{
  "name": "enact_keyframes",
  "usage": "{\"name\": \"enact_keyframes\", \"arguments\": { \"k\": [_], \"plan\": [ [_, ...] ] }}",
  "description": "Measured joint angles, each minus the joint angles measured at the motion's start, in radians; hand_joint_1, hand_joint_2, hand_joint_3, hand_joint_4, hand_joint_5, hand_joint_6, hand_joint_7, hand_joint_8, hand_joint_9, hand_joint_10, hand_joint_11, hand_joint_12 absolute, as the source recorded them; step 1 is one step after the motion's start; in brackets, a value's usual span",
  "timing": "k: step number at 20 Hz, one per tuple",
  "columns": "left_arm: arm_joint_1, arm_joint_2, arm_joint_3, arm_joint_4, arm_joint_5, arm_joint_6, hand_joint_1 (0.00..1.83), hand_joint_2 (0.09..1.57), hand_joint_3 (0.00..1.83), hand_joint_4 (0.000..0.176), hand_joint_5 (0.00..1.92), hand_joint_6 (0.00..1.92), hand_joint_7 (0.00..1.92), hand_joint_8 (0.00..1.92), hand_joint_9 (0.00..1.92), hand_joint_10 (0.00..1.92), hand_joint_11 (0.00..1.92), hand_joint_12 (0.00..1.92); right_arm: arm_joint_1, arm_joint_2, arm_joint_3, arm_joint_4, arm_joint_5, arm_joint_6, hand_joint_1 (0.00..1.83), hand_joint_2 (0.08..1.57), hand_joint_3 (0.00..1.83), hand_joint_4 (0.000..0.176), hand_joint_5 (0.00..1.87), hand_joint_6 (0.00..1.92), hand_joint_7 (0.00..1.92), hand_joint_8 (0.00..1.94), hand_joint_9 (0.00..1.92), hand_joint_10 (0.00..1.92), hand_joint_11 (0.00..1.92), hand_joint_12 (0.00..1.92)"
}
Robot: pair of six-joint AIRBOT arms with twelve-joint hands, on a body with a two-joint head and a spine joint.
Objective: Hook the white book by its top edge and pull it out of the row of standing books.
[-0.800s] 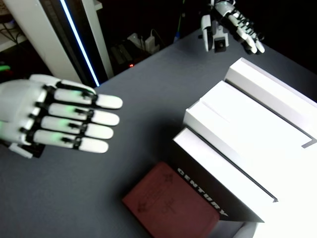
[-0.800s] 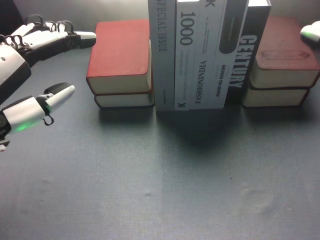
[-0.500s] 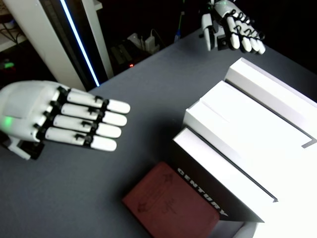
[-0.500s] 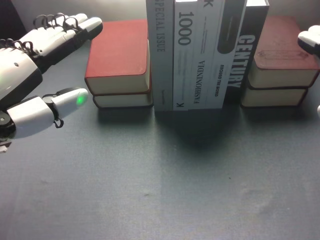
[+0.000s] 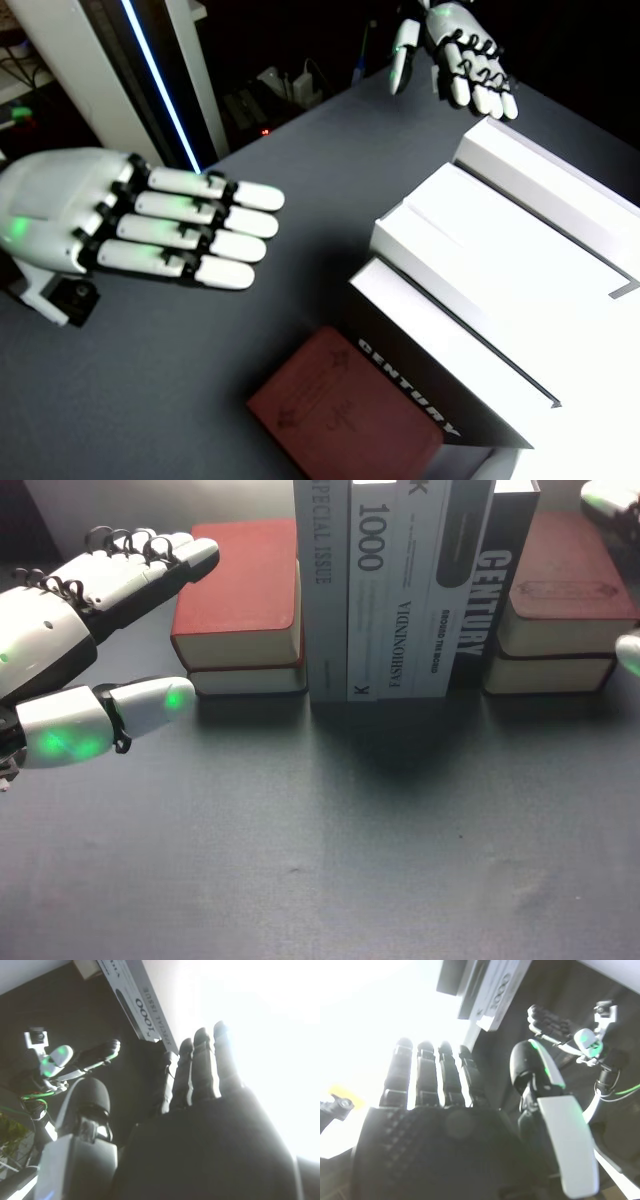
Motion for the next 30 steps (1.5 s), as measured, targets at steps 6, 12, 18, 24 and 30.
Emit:
{"name": "enact_keyframes", "arguments": {
  "k": [6,12,18,24,30],
  "plan": [
    [0.004,-0.010,0.016,0.003,0.026,-0.013,0.09,1.34,0.00,0.057,0.06,0.03,0.00,0.00,0.00,0.00,0.00,0.00,0.177,-0.100,0.080,-0.007,-0.130,-0.074,0.22,1.48,0.01,0.000,0.07,0.03,0.00,0.00,0.00,0.00,0.00,0.00],
    [0.005,-0.019,0.022,0.007,0.045,-0.016,0.12,1.33,0.00,0.066,0.12,0.05,0.00,0.00,0.00,0.00,0.00,0.00,0.263,-0.170,0.135,0.018,-0.231,-0.132,0.21,1.50,0.01,0.000,0.09,0.03,0.00,0.00,0.00,0.00,0.00,0.00],
    [0.005,-0.031,0.030,0.003,0.051,-0.019,0.21,1.32,0.00,0.081,0.12,0.06,0.00,0.00,0.00,0.00,0.00,0.00,0.294,-0.193,0.161,0.024,-0.271,-0.136,0.21,1.48,0.00,0.000,0.11,0.03,0.00,0.00,0.00,0.00,0.00,0.00],
    [0.005,-0.031,0.030,0.005,0.051,-0.019,0.18,1.33,0.00,0.078,0.14,0.06,0.00,0.00,0.00,0.00,0.00,0.00,0.305,-0.205,0.170,0.024,-0.273,-0.137,0.24,1.49,0.00,0.000,0.38,0.14,0.00,0.00,0.00,0.00,0.00,0.00],
    [0.021,-0.031,0.030,-0.008,0.039,-0.023,0.22,1.33,0.00,0.072,0.14,0.05,0.00,0.00,0.00,0.00,0.00,0.00,0.311,-0.190,0.134,0.027,-0.227,-0.136,0.13,1.50,0.00,0.000,0.30,0.91,0.06,0.00,0.00,0.00,0.00,0.00]
  ]
}}
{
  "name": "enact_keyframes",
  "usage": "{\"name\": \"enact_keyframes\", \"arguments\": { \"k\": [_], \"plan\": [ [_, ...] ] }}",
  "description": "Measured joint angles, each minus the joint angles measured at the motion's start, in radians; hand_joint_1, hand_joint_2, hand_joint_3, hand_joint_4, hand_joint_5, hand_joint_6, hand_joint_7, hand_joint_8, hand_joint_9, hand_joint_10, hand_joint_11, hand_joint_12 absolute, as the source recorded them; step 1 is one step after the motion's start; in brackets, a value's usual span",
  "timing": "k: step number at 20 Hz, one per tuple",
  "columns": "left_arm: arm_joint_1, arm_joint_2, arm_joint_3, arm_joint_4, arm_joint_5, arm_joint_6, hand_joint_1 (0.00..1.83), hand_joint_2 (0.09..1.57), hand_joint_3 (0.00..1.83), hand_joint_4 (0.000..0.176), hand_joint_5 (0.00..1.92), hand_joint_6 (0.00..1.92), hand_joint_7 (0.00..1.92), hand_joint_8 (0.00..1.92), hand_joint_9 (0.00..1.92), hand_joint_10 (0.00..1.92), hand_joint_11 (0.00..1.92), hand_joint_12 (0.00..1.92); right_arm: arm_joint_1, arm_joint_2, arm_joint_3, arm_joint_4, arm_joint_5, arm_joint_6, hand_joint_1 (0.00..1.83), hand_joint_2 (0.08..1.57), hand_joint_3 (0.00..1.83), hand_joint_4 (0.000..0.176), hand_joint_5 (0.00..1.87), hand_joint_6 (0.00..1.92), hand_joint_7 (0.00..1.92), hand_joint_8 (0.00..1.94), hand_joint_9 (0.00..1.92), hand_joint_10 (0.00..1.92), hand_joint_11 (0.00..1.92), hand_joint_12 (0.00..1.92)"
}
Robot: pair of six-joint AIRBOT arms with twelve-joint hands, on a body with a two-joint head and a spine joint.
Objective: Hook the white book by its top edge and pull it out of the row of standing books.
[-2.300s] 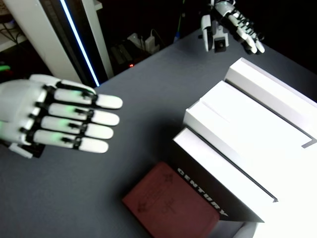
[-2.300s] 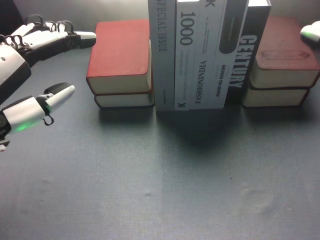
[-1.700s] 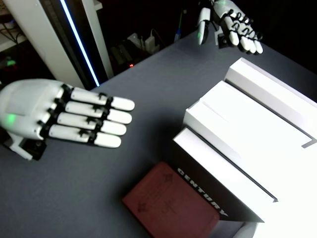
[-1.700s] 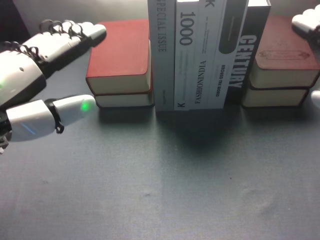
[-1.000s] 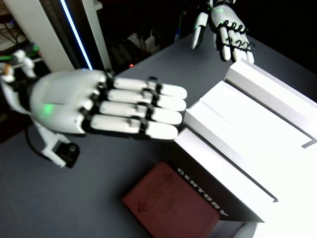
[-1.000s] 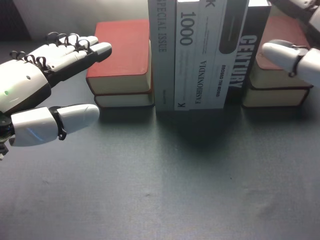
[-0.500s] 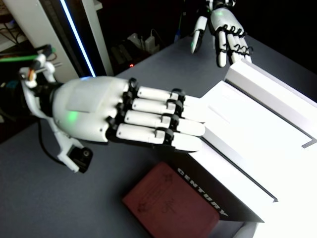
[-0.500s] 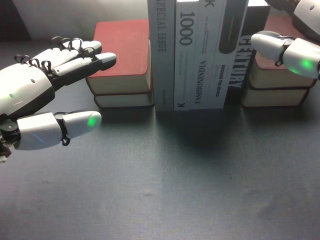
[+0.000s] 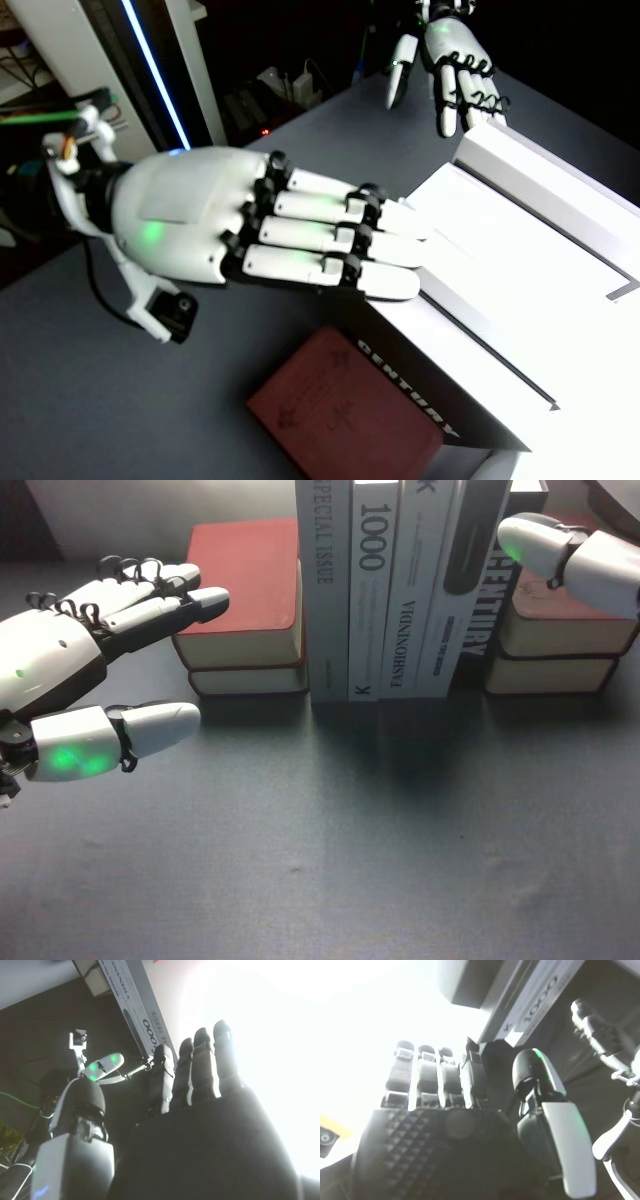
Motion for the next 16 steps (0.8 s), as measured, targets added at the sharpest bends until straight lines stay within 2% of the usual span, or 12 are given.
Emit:
{"name": "enact_keyframes", "arguments": {
  "k": [3,4,5,7,9,11,12,13,14,15,16],
  "plan": [
    [0.023,0.000,0.000,-0.022,-0.006,0.000,0.17,1.34,0.01,0.069,0.12,0.03,0.00,0.00,0.00,0.00,0.00,0.00,-0.034,0.012,-0.030,-0.046,0.042,0.044,0.10,1.50,0.00,0.000,0.25,1.00,0.06,0.00,0.00,0.00,0.00,0.00],
    [0.027,0.000,-0.001,-0.028,-0.010,0.000,0.15,1.35,0.00,0.064,0.12,0.03,0.00,0.00,0.00,0.00,0.00,0.00,-0.067,0.023,-0.040,-0.065,0.072,0.080,0.19,1.53,0.00,0.000,0.31,0.76,0.06,0.00,0.00,0.00,0.00,0.00],
    [0.028,0.000,-0.001,-0.032,-0.012,0.000,0.16,1.35,0.00,0.064,0.12,0.03,0.00,0.00,0.00,0.00,0.00,0.00,-0.087,0.033,-0.052,-0.075,0.092,0.100,0.18,1.52,0.00,0.000,0.35,0.67,0.06,0.00,0.00,0.00,0.00,0.00],
    [0.031,0.003,-0.006,-0.048,-0.021,0.001,0.22,1.34,0.00,0.048,0.14,0.03,0.00,0.00,0.00,0.00,0.00,0.00,-0.145,0.065,-0.087,-0.105,0.134,0.126,0.16,1.50,0.00,0.000,0.39,0.58,0.09,0.01,0.00,0.00,0.00,0.00],
    [0.043,0.004,-0.013,-0.051,-0.036,0.003,0.23,1.33,0.00,0.051,0.12,0.02,0.00,0.00,0.00,0.00,0.00,0.00,-0.196,0.082,-0.108,-0.122,0.170,0.154,0.14,1.52,0.01,0.000,0.39,0.58,0.09,0.01,0.00,0.00,0.00,0.00],
    [0.054,0.009,-0.017,-0.052,-0.044,0.003,0.19,1.33,0.00,0.049,0.13,0.02,0.00,0.00,0.00,0.00,0.00,0.00,-0.268,0.095,-0.133,-0.144,0.222,0.201,0.13,1.51,0.00,0.000,0.38,0.46,0.09,0.00,0.00,0.00,0.00,0.00],
    [0.054,0.010,-0.016,-0.072,-0.048,0.004,0.12,1.34,0.00,0.058,0.10,0.00,0.00,0.00,0.00,0.00,0.00,0.00,-0.346,0.103,-0.158,-0.178,0.257,0.241,0.14,1.48,0.00,0.000,0.46,0.41,0.15,0.01,0.00,0.00,0.00,0.00],
    [0.054,0.010,-0.016,-0.074,-0.048,0.004,0.12,1.34,0.00,0.058,0.10,0.00,0.00,0.00,0.00,0.00,0.00,0.00,-0.356,0.103,-0.162,-0.182,0.260,0.248,0.14,1.48,0.00,0.000,0.46,0.41,0.15,0.01,0.00,0.00,0.00,0.00],
    [0.054,0.010,-0.016,-0.076,-0.052,0.005,0.13,1.35,0.00,0.056,0.10,0.00,0.00,0.00,0.00,0.00,0.00,0.00,-0.393,0.103,-0.169,-0.194,0.265,0.272,0.22,1.47,0.00,0.000,0.49,0.42,0.16,0.02,0.00,0.00,0.00,0.00],
    [0.054,0.010,-0.017,-0.074,-0.052,0.005,0.08,1.36,0.01,0.068,0.08,0.00,0.00,0.00,0.00,0.00,0.00,0.00,-0.436,0.103,-0.172,-0.199,0.268,0.310,0.27,1.46,0.00,0.000,0.50,0.44,0.17,0.02,0.00,0.00,0.00,0.00],
    [0.054,0.010,-0.022,-0.075,-0.055,0.005,0.14,1.36,0.00,0.059,0.10,0.02,0.00,0.00,0.00,0.00,0.00,0.00,-0.492,0.103,-0.177,-0.182,0.264,0.344,0.26,1.45,0.00,0.000,0.51,0.45,0.18,0.02,0.00,0.00,0.01,0.00]
  ]
}}
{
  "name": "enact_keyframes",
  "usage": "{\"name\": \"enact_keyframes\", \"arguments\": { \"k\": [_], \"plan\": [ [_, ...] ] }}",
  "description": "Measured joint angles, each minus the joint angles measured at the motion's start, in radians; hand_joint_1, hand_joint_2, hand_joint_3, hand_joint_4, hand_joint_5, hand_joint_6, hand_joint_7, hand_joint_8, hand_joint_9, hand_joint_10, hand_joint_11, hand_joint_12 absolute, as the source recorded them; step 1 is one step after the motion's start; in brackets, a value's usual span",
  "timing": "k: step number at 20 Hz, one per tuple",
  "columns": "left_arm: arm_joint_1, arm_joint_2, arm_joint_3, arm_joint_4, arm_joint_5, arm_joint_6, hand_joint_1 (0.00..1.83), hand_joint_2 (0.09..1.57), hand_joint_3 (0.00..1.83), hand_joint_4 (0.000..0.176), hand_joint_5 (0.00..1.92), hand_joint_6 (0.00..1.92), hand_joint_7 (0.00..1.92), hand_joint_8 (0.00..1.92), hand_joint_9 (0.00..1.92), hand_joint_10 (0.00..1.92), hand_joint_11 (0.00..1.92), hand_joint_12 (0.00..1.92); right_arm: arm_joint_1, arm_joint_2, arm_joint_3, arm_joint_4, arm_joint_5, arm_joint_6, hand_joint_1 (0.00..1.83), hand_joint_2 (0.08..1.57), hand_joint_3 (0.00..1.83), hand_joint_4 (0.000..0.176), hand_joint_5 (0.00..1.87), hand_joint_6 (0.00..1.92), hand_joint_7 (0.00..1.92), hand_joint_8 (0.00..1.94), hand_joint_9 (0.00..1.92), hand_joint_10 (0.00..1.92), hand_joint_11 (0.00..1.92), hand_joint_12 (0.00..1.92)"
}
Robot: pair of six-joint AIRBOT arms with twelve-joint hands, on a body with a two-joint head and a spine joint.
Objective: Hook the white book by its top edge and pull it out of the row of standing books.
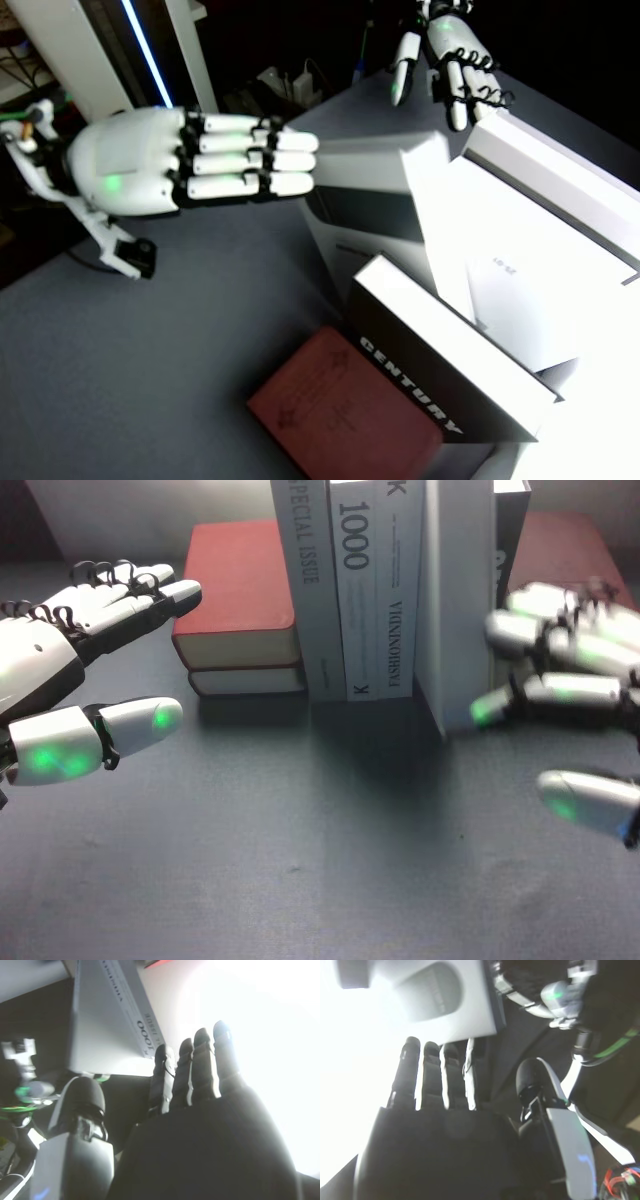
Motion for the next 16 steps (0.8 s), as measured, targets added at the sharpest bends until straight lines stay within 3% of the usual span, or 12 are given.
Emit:
{"name": "enact_keyframes", "arguments": {
  "k": [1,2,3,4,5,6,8,10,13,15,16],
  "plan": [
    [0.000,0.000,0.000,0.004,0.001,0.000,0.20,1.35,0.00,0.048,0.13,0.03,0.00,0.00,0.00,0.00,0.00,0.00,-0.037,0.000,-0.002,0.008,-0.002,0.021,0.28,1.47,0.00,0.000,0.51,0.45,0.20,0.02,0.02,0.01,0.00,0.00],
    [0.003,0.000,0.000,0.002,-0.001,0.000,0.19,1.35,0.00,0.048,0.14,0.02,0.00,0.00,0.00,0.00,0.00,0.00,-0.071,-0.002,-0.009,0.019,-0.002,0.046,0.31,1.48,0.00,0.000,0.52,0.45,0.22,0.02,0.04,0.02,0.00,0.00],
    [0.003,0.000,0.000,0.000,0.000,0.000,0.13,1.36,0.01,0.058,0.13,0.02,0.00,0.00,0.00,0.00,0.00,0.00,-0.089,-0.006,-0.014,0.020,0.009,0.063,0.35,1.46,0.00,0.000,0.61,0.33,0.33,0.04,0.13,0.15,0.00,0.74],
    [0.003,0.000,0.000,0.002,0.000,0.000,0.14,1.36,0.00,0.060,0.13,0.01,0.00,0.00,0.00,0.00,0.00,0.00,-0.115,-0.014,-0.014,0.013,0.028,0.080,0.38,1.45,0.00,0.000,0.65,0.29,0.40,0.03,0.17,0.28,0.00,1.27],
    [0.003,0.000,0.000,0.002,-0.001,0.001,0.11,1.36,0.00,0.057,0.12,0.01,0.00,0.00,0.00,0.00,0.00,0.00,-0.137,-0.029,-0.013,0.008,0.032,0.105,0.37,1.46,0.00,0.000,0.65,0.28,0.42,0.02,0.21,0.34,0.00,1.49],
    [0.003,0.000,0.000,-0.001,0.000,0.003,0.14,1.36,0.00,0.052,0.13,0.01,0.00,0.00,0.00,0.00,0.00,0.00,-0.146,-0.039,-0.013,0.008,0.027,0.120,0.37,1.47,0.00,0.000,0.58,0.27,0.40,0.01,0.22,0.42,0.00,1.56],
    [0.003,0.000,0.000,-0.004,-0.001,0.003,0.15,1.36,0.00,0.057,0.11,0.00,0.00,0.00,0.00,0.00,0.00,0.00,-0.152,-0.050,-0.013,0.004,0.016,0.135,0.37,1.47,0.00,0.000,0.46,0.32,0.41,0.00,0.19,0.59,0.00,1.59],
    [0.004,0.000,-0.002,-0.004,-0.002,0.003,0.12,1.37,0.00,0.057,0.12,0.01,0.00,0.00,0.00,0.00,0.00,0.00,-0.152,-0.043,-0.013,0.029,0.032,0.133,0.37,1.47,0.00,0.000,0.29,0.47,0.36,0.00,0.02,0.74,0.00,1.52],
    [0.013,0.000,-0.002,-0.007,-0.002,0.003,0.12,1.37,0.00,0.052,0.10,0.00,0.00,0.00,0.00,0.00,0.00,0.00,-0.154,0.000,-0.029,0.091,0.064,0.082,0.26,1.48,0.00,0.000,0.04,0.55,0.23,0.00,0.00,0.48,0.00,1.30],
    [0.016,0.000,-0.002,-0.010,-0.009,0.003,0.29,1.34,0.00,0.049,0.11,0.00,0.00,0.00,0.00,0.00,0.00,0.00,-0.171,0.015,-0.039,0.123,0.105,0.060,0.28,1.47,0.00,0.000,0.00,0.30,0.12,0.00,0.00,0.21,0.00,0.91],
    [0.021,0.000,-0.004,-0.013,-0.014,0.003,0.31,1.34,0.00,0.049,0.10,0.00,0.00,0.00,0.00,0.00,0.00,0.00,-0.177,0.021,-0.040,0.129,0.116,0.046,0.27,1.47,0.00,0.000,0.01,0.21,0.10,0.00,0.00,0.17,0.00,0.73]
  ]
}}
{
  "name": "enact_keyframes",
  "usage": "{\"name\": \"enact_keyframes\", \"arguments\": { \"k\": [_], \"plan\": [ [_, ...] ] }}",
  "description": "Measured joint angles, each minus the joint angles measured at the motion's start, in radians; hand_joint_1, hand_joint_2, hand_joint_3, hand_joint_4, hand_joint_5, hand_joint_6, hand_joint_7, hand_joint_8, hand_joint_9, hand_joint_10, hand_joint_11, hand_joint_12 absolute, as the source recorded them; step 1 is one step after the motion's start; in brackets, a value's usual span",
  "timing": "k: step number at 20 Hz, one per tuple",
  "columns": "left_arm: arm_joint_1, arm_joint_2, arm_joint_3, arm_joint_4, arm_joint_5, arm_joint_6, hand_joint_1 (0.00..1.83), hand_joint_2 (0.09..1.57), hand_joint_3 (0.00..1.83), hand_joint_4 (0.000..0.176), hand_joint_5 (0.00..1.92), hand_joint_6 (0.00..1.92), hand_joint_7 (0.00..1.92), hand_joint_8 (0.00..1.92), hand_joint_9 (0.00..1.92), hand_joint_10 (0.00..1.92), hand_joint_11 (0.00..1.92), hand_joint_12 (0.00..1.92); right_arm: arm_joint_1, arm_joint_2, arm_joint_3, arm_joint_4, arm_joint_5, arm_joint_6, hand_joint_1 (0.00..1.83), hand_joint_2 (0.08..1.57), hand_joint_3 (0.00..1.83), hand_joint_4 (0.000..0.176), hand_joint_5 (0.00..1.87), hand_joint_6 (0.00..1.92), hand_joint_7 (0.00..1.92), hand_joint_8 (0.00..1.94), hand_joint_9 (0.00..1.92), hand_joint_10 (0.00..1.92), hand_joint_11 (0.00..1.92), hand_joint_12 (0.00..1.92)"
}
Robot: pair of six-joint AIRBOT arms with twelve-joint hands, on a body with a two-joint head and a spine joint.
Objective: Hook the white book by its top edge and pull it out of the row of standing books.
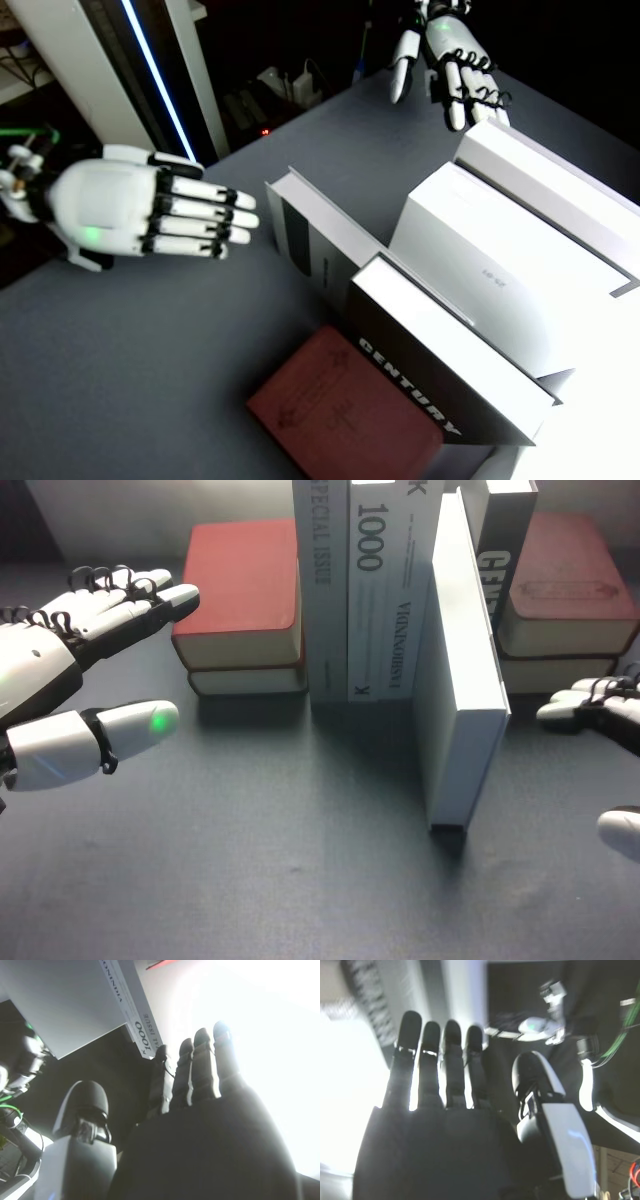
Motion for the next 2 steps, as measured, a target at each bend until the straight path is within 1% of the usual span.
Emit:
{"name": "enact_keyframes", "arguments": {
  "k": [1,2],
  "plan": [
    [0.003,0.000,-0.003,-0.006,-0.003,0.000,0.34,1.34,0.00,0.083,0.05,0.00,0.00,0.00,0.00,0.00,0.00,0.00,-0.015,0.011,-0.007,0.020,0.010,-0.014,0.23,1.47,0.00,0.000,0.00,0.06,0.05,0.00,0.00,0.06,0.00,0.44],
    [0.011,0.006,-0.010,-0.011,-0.012,0.005,0.31,1.33,0.00,0.110,0.00,0.00,0.00,0.00,0.00,0.00,0.00,0.00,-0.044,0.041,-0.022,0.079,0.061,-0.049,0.22,1.46,0.00,0.000,0.00,0.00,0.00,0.00,0.00,0.00,0.00,0.02]
  ]
}}
